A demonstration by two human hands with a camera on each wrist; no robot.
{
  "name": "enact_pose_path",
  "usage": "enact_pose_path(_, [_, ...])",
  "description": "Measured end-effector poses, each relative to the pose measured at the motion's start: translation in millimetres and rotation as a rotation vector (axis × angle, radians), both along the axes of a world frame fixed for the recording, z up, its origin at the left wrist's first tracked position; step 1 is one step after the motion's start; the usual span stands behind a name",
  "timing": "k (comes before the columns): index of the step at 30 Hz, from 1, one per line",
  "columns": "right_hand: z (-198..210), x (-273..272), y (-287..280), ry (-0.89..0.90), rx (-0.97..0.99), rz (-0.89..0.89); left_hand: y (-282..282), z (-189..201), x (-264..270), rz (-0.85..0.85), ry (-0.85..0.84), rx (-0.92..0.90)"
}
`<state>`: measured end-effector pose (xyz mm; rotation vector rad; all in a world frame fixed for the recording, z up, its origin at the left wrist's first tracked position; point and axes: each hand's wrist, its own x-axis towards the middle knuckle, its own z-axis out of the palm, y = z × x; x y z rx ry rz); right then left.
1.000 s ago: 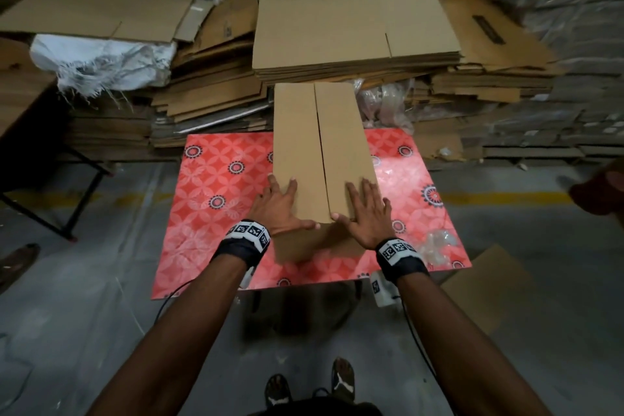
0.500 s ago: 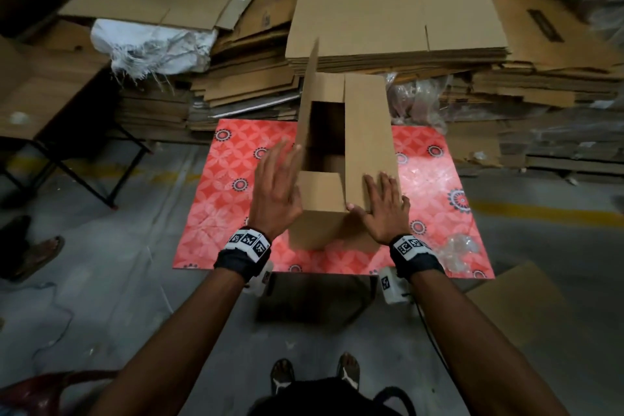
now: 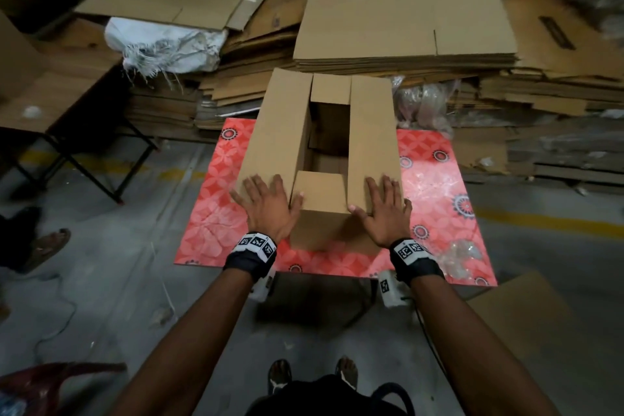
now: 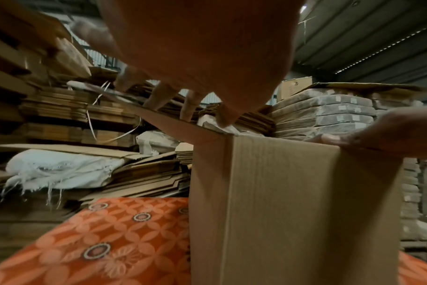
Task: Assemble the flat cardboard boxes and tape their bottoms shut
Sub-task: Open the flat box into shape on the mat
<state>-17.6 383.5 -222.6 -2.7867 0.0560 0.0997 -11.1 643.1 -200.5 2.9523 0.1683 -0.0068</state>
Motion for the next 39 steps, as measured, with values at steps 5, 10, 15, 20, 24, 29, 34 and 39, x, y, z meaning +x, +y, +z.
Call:
enact_pose_path(5, [-2,-1,1,-0.017,-0.012,-0.001,-18,-16,11,-0.037,0.064,-0.139])
enact_pose_path(10, [-4,0,2,-0.028,-0.018,-0.002,-16,-31,10,-0.06,0.048,-0.214])
enact_pose_path(15, [-5,-1,3,-0.04,-0.009,-0.004,-14,-30,10,-0.089,-0.017,-0.26])
enact_pose_path(20, [-5,-1,3,-0.043,-0.012,-0.006,-10,-31,13,-0.109,-0.034,-0.292])
enact_pose_path(24, [-4,-3,3,-0.044,-0.003,0.012,-9,-37,16,-0.127,-0.061,-0.331])
enact_pose_path(29, [1,-4,3,-0.009,-0.026,0.058,-9,-38,15,-0.112,-0.057,-0.348])
enact_pose_path(34, [17,-6,9,0.061,-0.099,0.148,-11,-31,9,-0.097,-0.048,-0.184])
enact_pose_path(39, [60,-13,13,-0.165,-0.188,0.144,-20,-13,6,-0.226,-0.103,0.087])
